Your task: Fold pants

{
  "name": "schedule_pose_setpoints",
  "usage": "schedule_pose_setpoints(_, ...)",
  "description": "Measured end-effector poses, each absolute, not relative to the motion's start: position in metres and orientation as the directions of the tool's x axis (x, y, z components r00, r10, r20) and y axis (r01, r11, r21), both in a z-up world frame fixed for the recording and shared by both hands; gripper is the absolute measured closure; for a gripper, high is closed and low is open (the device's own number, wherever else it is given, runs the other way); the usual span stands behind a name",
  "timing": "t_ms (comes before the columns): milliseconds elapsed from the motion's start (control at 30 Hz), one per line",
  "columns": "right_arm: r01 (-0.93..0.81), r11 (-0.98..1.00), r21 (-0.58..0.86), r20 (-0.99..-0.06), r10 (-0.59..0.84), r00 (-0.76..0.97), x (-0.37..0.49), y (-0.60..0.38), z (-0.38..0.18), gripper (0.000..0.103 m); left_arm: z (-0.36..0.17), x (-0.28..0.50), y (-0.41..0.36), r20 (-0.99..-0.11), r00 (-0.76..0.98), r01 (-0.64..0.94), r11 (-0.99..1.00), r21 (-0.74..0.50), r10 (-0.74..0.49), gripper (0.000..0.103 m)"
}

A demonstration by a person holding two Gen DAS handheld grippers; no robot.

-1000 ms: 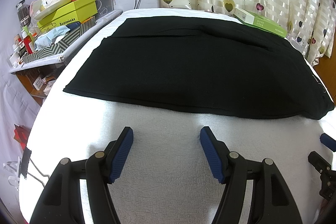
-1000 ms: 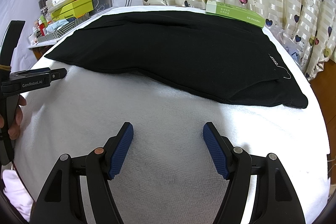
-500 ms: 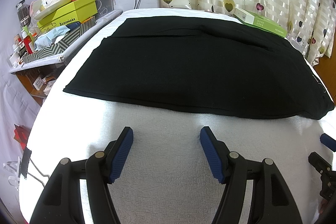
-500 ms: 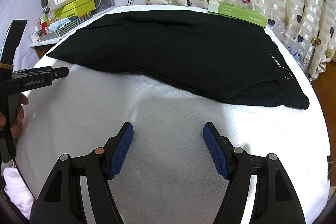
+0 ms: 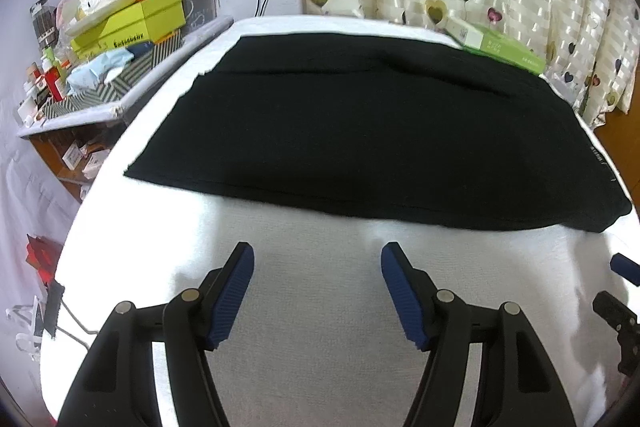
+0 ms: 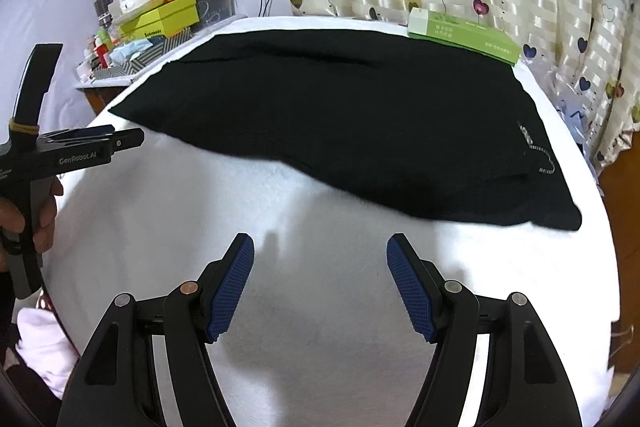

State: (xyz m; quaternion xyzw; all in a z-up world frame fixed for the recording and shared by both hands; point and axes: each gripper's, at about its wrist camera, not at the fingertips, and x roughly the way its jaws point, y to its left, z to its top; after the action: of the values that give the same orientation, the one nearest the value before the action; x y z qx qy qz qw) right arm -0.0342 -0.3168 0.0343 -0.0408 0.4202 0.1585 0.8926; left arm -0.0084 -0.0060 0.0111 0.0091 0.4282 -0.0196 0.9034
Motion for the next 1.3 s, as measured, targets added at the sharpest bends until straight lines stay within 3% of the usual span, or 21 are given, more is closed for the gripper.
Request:
schedule_pose_setpoints(500,-0.415,0.910,0.015,-0.740,0.289,0.607,0.048,-0.332,0.067,0.033,0.057,0.027,-0.033,-0.741,0.661,0.193,0.981,0.016,-0.119,0.037)
schedule_pose_setpoints(700,-0.461,0.887,-0.002,-0.741,0.309,0.597,0.114,-0.339,0.069,0.034,0.070,0.076,-0.043,-0.728,0.675,0.252,0.965,0.072,-0.122,0.044)
schedule_pose_setpoints(1300,-0.555,0.832,0.012,-0.806,0.336,0.487,0.326,-0.352,0.031,0.033,0.046,0.264,-0.012,-0.762,0.640,0.259,0.961,0.097,-0.096,0.044)
